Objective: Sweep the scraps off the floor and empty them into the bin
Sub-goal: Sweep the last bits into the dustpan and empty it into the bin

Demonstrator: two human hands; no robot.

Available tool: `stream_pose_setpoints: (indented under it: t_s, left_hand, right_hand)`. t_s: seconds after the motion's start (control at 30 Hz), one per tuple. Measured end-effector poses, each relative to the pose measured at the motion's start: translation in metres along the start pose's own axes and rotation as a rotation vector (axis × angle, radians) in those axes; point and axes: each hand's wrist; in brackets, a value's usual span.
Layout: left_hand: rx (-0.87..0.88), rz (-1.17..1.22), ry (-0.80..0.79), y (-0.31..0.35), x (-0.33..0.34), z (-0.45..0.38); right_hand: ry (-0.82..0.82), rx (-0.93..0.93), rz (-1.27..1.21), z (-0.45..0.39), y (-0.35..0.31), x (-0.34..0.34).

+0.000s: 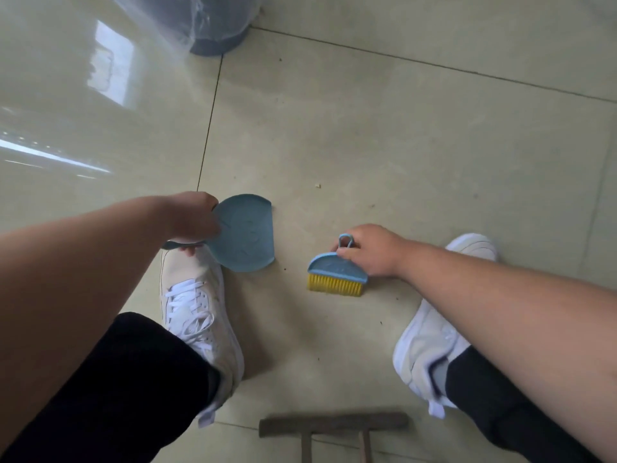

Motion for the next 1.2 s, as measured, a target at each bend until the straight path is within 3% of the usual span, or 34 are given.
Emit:
stream_pose_setpoints:
  t_s: [0.2, 0.27, 0.4, 0.47, 0.57, 0.63, 0.73, 0.9, 1.2]
  left_hand:
    - [0.064, 0.030, -0.022, 0.029, 0.010, -0.009]
    - [0.077, 0.032, -0.036, 0.035, 0.010, -0.012]
    - [0.092, 0.010, -0.039, 0.042, 0.005, -0.016]
    - [0.105, -0.020, -0.027, 0.040, 0.001, -0.021]
    - [0.131, -0.031, 0.004, 0.037, -0.003, -0.032]
    - [0.140, -0.005, 0.019, 0.033, -0.001, -0.038]
    - [0.160, 0.015, 0.037, 0.025, 0.007, -0.041]
    - [0.153, 0.077, 0.096, 0.015, 0.017, -0.036]
    - [0.037, 0.152, 0.063, 0.014, 0.008, -0.021]
  right_hand:
    - [0.424, 0.080, -0.180, -0.002, 0.026, -0.096]
    - [0.472, 0.097, -0.277, 0.003, 0.035, -0.119]
    - [0.488, 0.156, -0.836, 0.027, 0.045, -0.151]
    - [0.786, 0.199, -1.003, 0.041, 0.062, -0.173]
    - [1.313, 0.440, -0.656, 0.077, 0.116, -0.203]
    - [1.428, 0.596, -0.447, 0.101, 0.148, -0.204]
    - [1.361, 0.687, -0.293, 0.124, 0.159, -0.177]
    - [1.189, 0.609, -0.262, 0.097, 0.131, -0.142]
    - [0.849, 0.083, -0.178, 0.004, -0.015, -0.053]
Point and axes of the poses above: each hand's wrist, its own z-axis away from the middle knuckle, its own x-axis out of the palm, y = z × x, and after that the axes turned 8 degrees about -z, right-handed
